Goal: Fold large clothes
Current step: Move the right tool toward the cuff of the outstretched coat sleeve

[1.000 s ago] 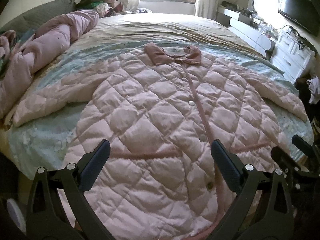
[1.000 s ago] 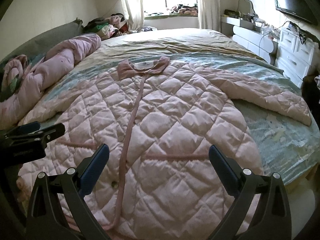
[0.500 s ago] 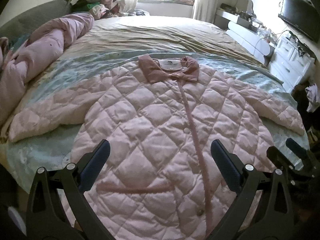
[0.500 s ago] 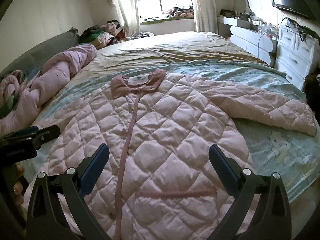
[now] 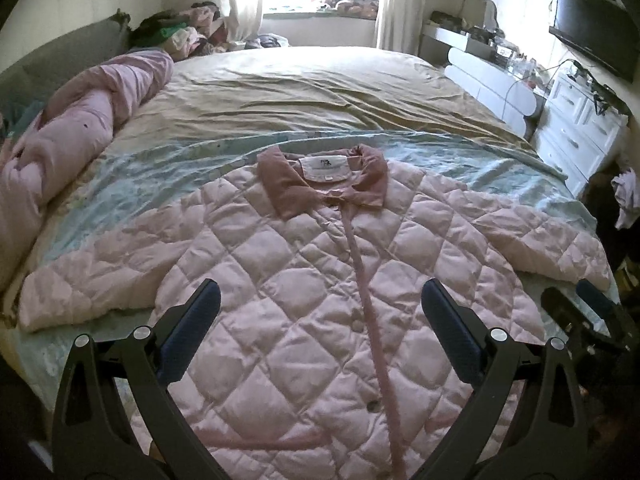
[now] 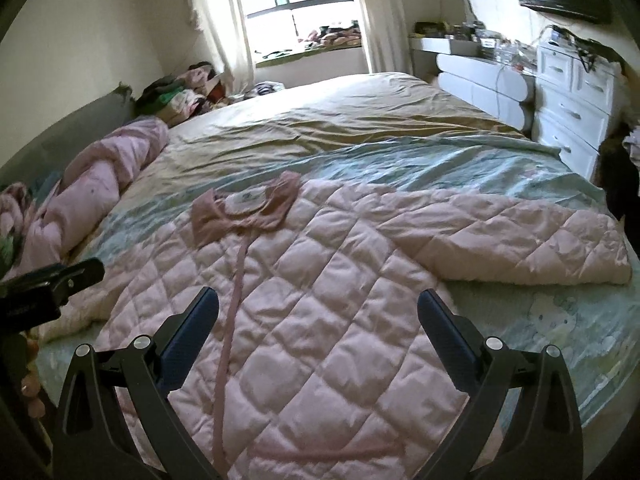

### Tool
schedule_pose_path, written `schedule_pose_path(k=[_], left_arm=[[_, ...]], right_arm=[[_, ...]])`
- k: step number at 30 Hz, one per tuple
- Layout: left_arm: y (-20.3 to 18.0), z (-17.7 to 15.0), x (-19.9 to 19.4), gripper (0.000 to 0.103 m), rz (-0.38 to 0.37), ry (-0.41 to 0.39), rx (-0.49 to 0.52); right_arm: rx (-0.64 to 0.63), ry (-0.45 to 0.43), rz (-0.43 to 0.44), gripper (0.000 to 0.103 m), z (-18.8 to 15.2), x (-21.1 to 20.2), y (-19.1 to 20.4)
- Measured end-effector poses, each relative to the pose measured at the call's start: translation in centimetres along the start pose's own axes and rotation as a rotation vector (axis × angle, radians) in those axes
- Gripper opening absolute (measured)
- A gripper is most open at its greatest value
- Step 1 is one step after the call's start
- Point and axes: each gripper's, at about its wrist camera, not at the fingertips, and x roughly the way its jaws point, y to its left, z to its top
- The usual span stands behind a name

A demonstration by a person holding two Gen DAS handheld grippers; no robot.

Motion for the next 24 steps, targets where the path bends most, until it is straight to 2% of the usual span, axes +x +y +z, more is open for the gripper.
schedule_pose_path(k=[14,24], left_arm=[[-1.8,4.1,4.6,0.094,0.037,0.037,0.024],[-3.4,4.7,8.3,0.094,0.038,0.078,0.047]], right_arm=[[0.149,-0.036,-0.166,0.099,3.7,2.9,-7.5],[0.281,-0.003,-0.29,0.099,3.4,5.2,-14.7]])
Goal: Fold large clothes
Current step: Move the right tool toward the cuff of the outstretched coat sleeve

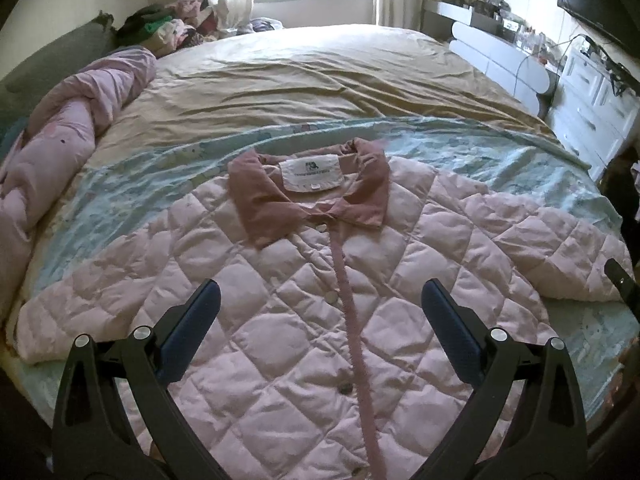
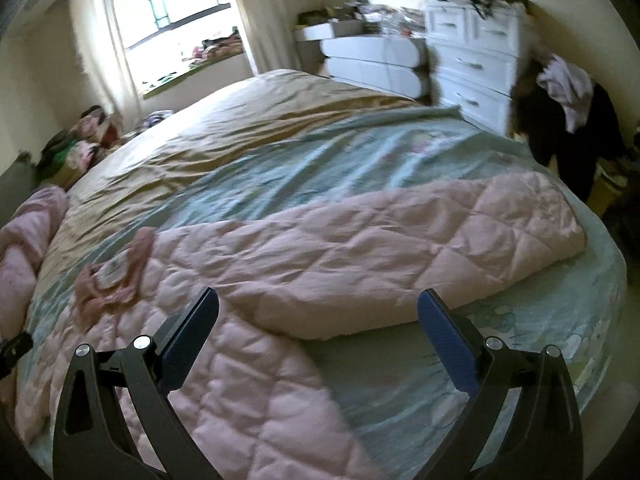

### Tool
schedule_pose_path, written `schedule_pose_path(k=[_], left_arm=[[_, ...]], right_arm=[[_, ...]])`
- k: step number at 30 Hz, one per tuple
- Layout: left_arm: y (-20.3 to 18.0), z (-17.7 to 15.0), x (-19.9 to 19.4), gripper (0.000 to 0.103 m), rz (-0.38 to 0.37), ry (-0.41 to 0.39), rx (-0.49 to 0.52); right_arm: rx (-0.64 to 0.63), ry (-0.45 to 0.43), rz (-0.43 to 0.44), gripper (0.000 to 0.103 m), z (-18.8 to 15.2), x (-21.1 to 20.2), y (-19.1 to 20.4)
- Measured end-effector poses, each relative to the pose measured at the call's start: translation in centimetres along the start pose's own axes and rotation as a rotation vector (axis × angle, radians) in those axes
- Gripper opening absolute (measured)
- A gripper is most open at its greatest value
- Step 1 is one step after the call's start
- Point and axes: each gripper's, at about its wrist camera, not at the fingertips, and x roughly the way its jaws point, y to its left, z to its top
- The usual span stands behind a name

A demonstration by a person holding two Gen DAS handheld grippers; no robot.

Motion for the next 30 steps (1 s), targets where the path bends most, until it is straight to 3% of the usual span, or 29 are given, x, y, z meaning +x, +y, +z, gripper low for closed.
schedule_pose_path(k=[7,17,28,29,30], left_arm=[[-1.2,0.3,3.2,0.094,0.009,0.024,0.015],[-0.9,-0.5,7.5,0.094,0.059,0.097,0.033],[-0.1,0.1,8.4,0.094,0.069,0.106,0.011],[0.0,0.3,8.3,0.094,0.07,0.103,0.008],[0.1,0.5,8.2,0.094,0.07,0.099,0.006]], right_arm=[[0.146,0.049,-0.089,0.099,0.3,3.4,-5.5],[0.477,0.169,-0.185,0.099,-1.1,9.0,-15.3],[0.631,0.089,-0.154,0.099,0.8,11.8,-21.7],[0.652,0.074,-0.134,0.097,1.1,12.0,-22.4],[0.672,0.062,-0.113,0.085,1.3,12.1,-22.9]])
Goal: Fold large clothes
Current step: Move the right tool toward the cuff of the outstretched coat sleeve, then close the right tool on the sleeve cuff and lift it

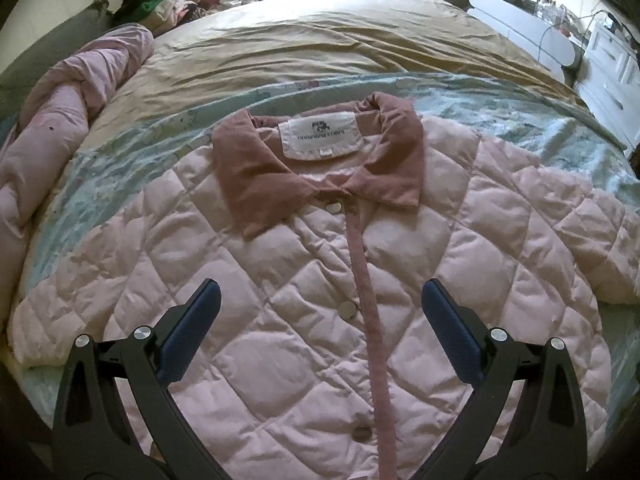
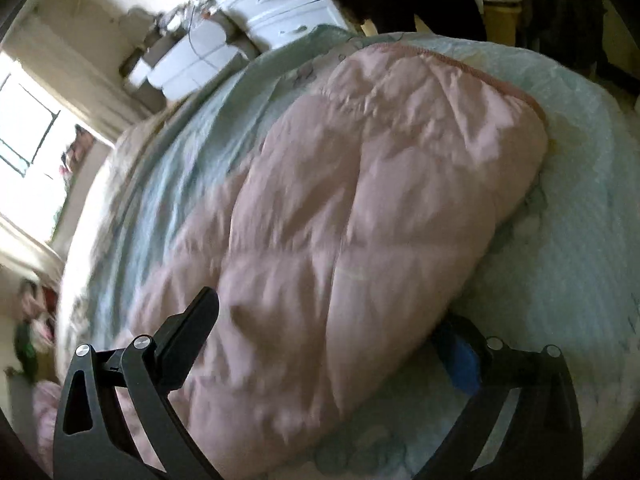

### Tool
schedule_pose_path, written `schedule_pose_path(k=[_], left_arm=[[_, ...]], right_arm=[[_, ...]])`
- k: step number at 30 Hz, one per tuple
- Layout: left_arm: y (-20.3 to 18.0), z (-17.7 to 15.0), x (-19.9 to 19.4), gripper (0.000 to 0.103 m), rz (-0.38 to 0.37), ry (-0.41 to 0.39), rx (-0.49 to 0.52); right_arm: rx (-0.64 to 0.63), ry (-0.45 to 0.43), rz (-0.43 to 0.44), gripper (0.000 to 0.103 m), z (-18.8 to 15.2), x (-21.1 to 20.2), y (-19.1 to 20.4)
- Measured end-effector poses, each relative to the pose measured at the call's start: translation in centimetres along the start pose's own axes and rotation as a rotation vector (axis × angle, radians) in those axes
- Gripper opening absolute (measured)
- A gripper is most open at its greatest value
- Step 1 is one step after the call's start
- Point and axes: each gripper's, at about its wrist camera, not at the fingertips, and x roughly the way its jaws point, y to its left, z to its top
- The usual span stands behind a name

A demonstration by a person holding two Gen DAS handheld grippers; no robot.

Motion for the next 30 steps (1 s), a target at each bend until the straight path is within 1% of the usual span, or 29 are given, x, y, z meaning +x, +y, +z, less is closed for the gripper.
schedule_pose_path(k=[1,2,3,4,5,6,8,12,17,19,23,26,30], left_arm=[[0.1,0.2,-0.2,0.094,-0.002,-0.005,-0.003],[0.2,0.4,-0.4,0.094,-0.003,-0.01,-0.005],[0.3,0.7,-0.6,0.094,-0.004,-0.013,-0.007],[0.5,0.9,-0.9,0.094,-0.003,-0.018,-0.012],[0.6,1.1,-1.1,0.094,-0.003,-0.023,-0.017],[0.8,1.3,-1.4,0.094,-0.009,-0.028,-0.022],[1.2,1.6,-2.0,0.094,-0.013,-0.036,-0.033],[1.4,2.3,-3.3,0.094,-0.02,-0.055,-0.044],[1.9,2.7,-5.2,0.094,-0.014,-0.08,-0.051],[2.2,3.0,-6.1,0.094,-0.016,-0.091,-0.057],[2.7,3.2,-7.9,0.094,-0.029,-0.117,-0.059],[3.1,3.3,-9.3,0.094,-0.025,-0.139,-0.052],[3.7,3.5,-10.8,0.094,-0.037,-0.159,-0.073]], right_arm=[[0.021,0.0,0.006,0.078,0.5,0.2,-0.3],[0.046,0.005,0.014,0.068,0.9,0.2,-0.7],[0.065,0.01,0.039,0.056,1.6,0.4,-0.8],[0.078,0.015,0.061,0.049,1.9,0.4,-1.0],[0.082,0.019,0.09,0.037,2.2,0.3,-1.0],[0.073,0.012,0.112,0.028,2.5,0.0,-0.8],[0.013,-0.023,0.155,0.022,2.8,-1.2,0.5],[-0.095,-0.08,0.24,0.017,2.8,-4.4,3.5],[-0.214,-0.135,0.34,0.015,3.0,-7.9,8.0],[-0.256,-0.151,0.368,0.015,3.1,-9.1,9.6],[-0.321,-0.173,0.431,0.015,2.3,-11.6,12.5],[-0.374,-0.185,0.484,0.015,1.5,-13.6,14.8],[-0.427,-0.188,0.531,0.015,0.8,-15.2,17.4]])
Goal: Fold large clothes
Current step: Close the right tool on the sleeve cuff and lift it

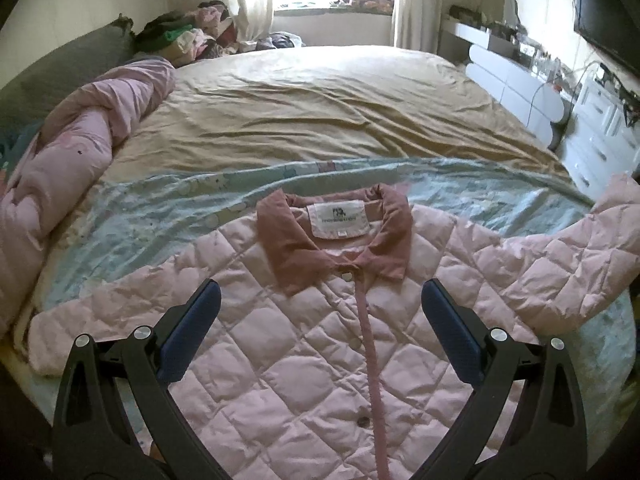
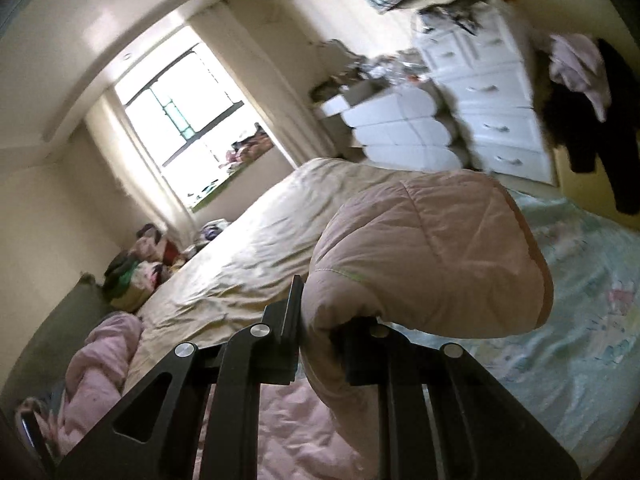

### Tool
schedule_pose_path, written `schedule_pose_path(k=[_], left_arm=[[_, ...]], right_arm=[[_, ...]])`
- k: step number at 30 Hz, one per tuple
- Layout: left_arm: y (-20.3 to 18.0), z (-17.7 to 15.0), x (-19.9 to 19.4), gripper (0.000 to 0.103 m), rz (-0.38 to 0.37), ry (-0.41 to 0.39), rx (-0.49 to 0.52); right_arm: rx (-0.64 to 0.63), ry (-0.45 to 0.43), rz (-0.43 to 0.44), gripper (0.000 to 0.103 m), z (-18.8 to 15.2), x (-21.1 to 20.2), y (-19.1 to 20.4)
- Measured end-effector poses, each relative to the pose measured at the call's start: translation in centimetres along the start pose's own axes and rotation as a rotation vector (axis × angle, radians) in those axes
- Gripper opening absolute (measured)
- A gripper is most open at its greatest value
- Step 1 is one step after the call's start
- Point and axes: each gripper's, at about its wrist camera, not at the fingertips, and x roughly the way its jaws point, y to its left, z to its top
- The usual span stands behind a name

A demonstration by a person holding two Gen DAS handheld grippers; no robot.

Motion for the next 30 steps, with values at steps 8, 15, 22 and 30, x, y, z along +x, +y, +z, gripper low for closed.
schedule_pose_path(k=[8,15,22,30], left_arm=[[1.4,0.2,-1.1,0.094,-0.007,-0.014,-0.022],[3.4,0.1,-0.8,0.094,-0.01,-0.006,-0.065],[6.2,0.2,-0.9,0.094,-0.003,-0.012,-0.123],[9.8,-0.4,0.2,0.094,0.036,0.002,-0.19]], right_arm=[[-0.089,0.016,0.104,0.015,-0.6,0.1,6.4],[-0.16,0.044,0.165,0.014,-1.7,0.9,11.8],[-0.229,0.072,0.221,0.015,-3.8,1.2,16.2],[-0.279,0.119,0.274,0.015,-7.2,2.4,20.4]])
